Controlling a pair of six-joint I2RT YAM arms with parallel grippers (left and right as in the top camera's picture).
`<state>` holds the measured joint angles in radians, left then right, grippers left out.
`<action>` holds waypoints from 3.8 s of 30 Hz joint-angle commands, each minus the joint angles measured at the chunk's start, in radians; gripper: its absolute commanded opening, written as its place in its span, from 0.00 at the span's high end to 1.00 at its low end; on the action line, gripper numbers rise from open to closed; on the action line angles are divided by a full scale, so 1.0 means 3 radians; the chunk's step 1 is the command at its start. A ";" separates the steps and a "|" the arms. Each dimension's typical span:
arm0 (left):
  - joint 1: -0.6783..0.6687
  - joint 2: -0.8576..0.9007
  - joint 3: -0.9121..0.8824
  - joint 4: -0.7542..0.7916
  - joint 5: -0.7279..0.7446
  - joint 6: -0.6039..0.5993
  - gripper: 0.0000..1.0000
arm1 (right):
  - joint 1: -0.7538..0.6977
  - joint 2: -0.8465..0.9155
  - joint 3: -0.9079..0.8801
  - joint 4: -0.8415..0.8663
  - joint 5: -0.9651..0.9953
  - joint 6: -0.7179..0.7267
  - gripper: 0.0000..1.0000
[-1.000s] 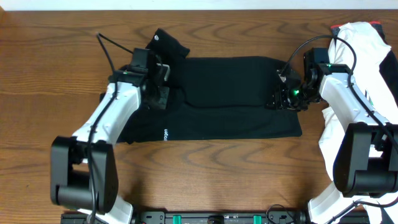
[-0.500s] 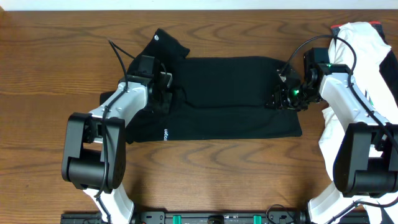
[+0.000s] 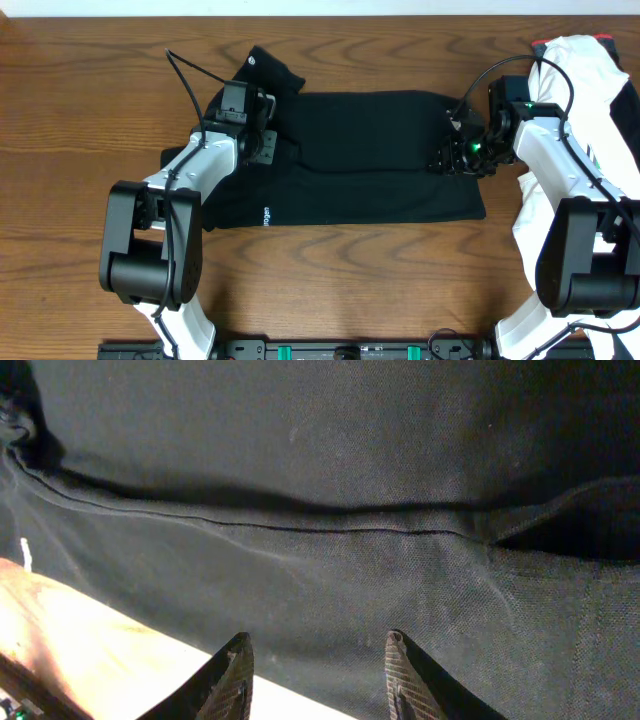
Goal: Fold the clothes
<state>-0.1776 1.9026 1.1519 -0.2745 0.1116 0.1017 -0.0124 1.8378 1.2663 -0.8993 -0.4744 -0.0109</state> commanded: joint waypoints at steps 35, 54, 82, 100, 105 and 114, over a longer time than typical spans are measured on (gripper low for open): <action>0.0685 -0.0518 -0.0497 -0.1761 -0.0432 -0.1132 0.41 | 0.0024 -0.0028 -0.0139 -0.0614 0.1031 0.0757 0.48; 0.1062 -0.0516 -0.0529 -0.1648 -0.1099 -0.1208 0.94 | 0.0168 -0.0028 -0.1214 0.0804 0.0637 0.0874 0.94; 0.1061 -0.0704 -0.0013 -0.2291 -0.0811 -0.1209 0.62 | -0.0114 -0.0684 -0.0961 0.0020 0.1169 0.0898 0.71; 0.0596 -0.0621 0.0411 -0.1152 0.0814 -0.0289 0.26 | -0.0154 -0.1419 -0.0514 0.0182 0.0132 0.0393 0.34; 0.0575 -0.0290 0.0415 -0.0389 0.0811 -0.0290 0.25 | -0.0154 -0.1419 -0.0514 0.0120 0.0135 0.0393 0.34; 0.0573 0.0207 0.0413 0.0187 0.0811 -0.0284 0.27 | -0.0154 -0.1419 -0.0516 0.0120 0.0184 0.0498 0.33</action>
<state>-0.0086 1.9144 1.2671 -0.2153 0.3420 0.0013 -0.0521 1.4162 1.0996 -0.8661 -0.4149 0.1253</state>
